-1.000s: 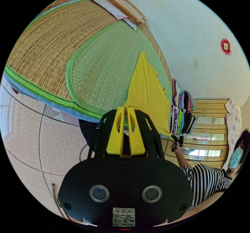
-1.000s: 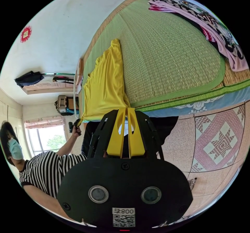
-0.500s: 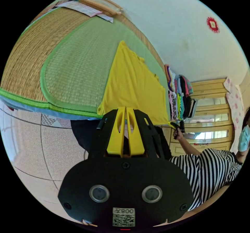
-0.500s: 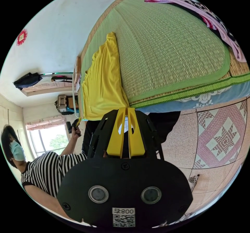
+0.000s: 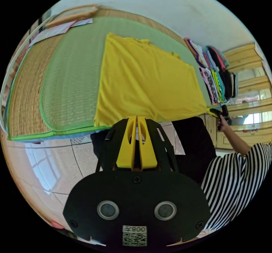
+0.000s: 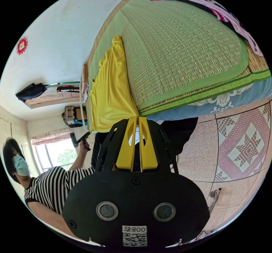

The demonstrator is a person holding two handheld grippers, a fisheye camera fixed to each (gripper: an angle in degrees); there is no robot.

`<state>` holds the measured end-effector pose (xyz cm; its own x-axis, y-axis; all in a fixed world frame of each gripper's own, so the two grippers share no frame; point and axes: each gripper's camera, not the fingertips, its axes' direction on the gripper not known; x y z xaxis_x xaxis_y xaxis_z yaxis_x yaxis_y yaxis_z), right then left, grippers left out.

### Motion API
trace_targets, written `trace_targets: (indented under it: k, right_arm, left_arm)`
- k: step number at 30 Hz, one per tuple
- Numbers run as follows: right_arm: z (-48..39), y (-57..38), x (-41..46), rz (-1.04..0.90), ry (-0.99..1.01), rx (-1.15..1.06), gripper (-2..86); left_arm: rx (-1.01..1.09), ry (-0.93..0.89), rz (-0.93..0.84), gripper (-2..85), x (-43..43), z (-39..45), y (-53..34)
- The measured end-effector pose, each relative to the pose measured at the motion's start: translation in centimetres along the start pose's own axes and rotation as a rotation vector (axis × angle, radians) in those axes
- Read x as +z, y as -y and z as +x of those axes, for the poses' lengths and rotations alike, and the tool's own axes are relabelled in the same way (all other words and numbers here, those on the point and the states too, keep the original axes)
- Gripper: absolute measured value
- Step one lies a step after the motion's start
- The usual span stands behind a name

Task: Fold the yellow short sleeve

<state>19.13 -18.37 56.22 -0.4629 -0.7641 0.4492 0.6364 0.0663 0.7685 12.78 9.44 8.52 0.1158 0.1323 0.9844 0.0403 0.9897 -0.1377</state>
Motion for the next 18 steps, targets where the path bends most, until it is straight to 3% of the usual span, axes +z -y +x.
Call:
trace_targets:
  k: [4, 7, 9, 14, 18]
  right_arm:
    - [-0.3, 0.1, -0.1, 0.0, -0.007, -0.005, 0.9]
    - [-0.3, 0.2, -0.1, -0.002, -0.004, -0.009, 0.9]
    - [-0.1, 0.2, 0.2, 0.0, 0.004, -0.003, 0.9]
    - [0.1, 0.2, 0.4, 0.008, 0.023, 0.007, 0.9]
    - [-0.1, 0.0, 0.2, 0.018, 0.031, 0.01, 0.9]
  left_arm:
    - [0.13, 0.229, -0.17, 0.1, -0.9, 3.6, 1.8]
    - [0.009, 0.196, -0.132, 0.0, -5.5, 1.2, 1.2]
    - [-0.088, 0.272, -0.138, 0.0, -8.1, -0.4, 0.4]
    - [-0.145, 0.094, -0.025, 0.0, -15.3, 0.3, -0.3]
    - [-0.159, 0.153, -0.046, 0.0, -18.1, 1.6, 1.1]
